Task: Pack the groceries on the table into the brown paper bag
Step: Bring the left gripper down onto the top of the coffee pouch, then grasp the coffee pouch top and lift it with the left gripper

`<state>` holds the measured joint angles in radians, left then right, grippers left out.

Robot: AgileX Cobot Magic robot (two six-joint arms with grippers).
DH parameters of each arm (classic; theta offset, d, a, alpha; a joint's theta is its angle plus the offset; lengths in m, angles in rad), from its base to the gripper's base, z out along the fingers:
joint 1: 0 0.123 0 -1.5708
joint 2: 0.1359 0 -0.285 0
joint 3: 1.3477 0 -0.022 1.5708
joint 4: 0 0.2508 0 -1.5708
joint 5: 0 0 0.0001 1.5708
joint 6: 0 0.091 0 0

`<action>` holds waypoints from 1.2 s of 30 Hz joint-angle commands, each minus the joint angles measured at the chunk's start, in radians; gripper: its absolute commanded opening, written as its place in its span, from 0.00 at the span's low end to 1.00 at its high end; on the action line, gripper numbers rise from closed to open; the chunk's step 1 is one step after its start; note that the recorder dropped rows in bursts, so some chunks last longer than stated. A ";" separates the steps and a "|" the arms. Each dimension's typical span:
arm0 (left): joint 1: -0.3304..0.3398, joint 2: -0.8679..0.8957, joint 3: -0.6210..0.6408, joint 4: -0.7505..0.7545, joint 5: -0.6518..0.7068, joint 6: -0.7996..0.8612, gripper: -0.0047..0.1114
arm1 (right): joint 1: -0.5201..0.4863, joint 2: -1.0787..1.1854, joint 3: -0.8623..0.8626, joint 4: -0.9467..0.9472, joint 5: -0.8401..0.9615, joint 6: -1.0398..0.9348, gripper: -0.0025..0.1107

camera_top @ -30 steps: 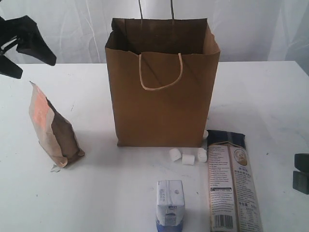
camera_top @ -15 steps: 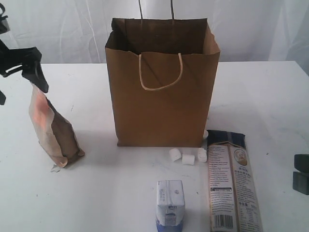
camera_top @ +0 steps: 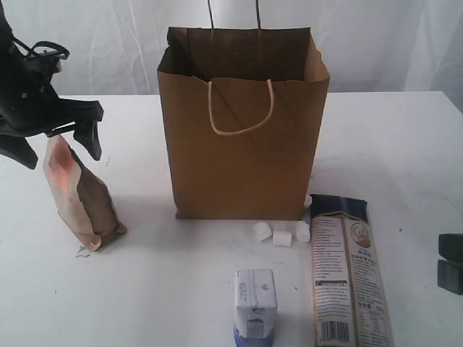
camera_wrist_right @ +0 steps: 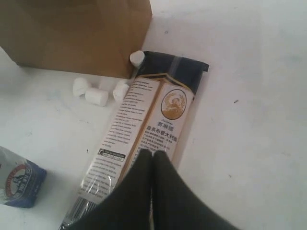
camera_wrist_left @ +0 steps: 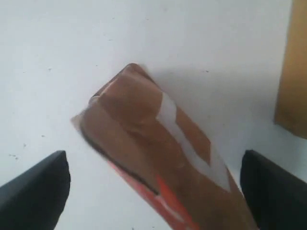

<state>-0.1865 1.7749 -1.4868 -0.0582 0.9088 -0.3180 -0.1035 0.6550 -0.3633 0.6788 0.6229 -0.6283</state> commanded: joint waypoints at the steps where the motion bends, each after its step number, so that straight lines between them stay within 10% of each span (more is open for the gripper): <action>1: -0.007 0.024 -0.001 0.022 0.012 -0.053 0.85 | 0.003 -0.005 0.004 0.005 0.005 0.005 0.02; 14: -0.007 0.110 -0.001 0.006 0.006 -0.053 0.84 | 0.003 -0.005 0.004 0.005 0.005 0.005 0.02; 24: -0.016 0.110 -0.001 0.004 0.081 -0.045 0.08 | 0.003 -0.005 0.004 0.005 0.005 0.005 0.02; 36: -0.016 0.056 -0.169 0.008 0.211 0.139 0.04 | 0.003 -0.005 0.004 0.005 0.003 0.005 0.02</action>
<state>-0.1962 1.8494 -1.6262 -0.0438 1.0578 -0.2286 -0.1035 0.6550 -0.3633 0.6804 0.6271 -0.6283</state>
